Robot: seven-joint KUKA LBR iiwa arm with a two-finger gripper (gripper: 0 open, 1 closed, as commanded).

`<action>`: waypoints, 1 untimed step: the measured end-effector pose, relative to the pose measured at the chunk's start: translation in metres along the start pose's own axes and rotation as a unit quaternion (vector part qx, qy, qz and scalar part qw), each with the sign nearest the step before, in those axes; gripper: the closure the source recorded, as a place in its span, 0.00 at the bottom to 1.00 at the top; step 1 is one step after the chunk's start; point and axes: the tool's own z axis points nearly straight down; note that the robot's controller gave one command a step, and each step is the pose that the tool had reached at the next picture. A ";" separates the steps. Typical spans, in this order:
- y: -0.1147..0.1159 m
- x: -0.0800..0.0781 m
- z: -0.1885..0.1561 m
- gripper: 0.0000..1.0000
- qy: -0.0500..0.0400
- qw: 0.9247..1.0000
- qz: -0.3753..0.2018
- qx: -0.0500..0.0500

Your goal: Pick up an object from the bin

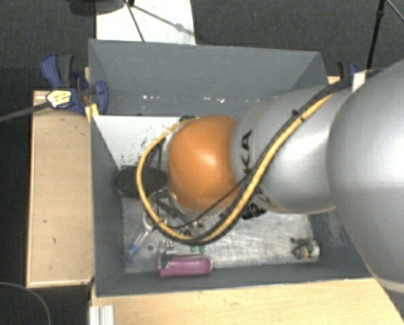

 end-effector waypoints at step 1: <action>0.007 -0.008 0.068 0.00 -0.011 1.000 -0.018 -0.005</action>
Offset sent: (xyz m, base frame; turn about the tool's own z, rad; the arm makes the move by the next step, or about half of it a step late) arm 0.0027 0.0037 -0.0698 -0.0367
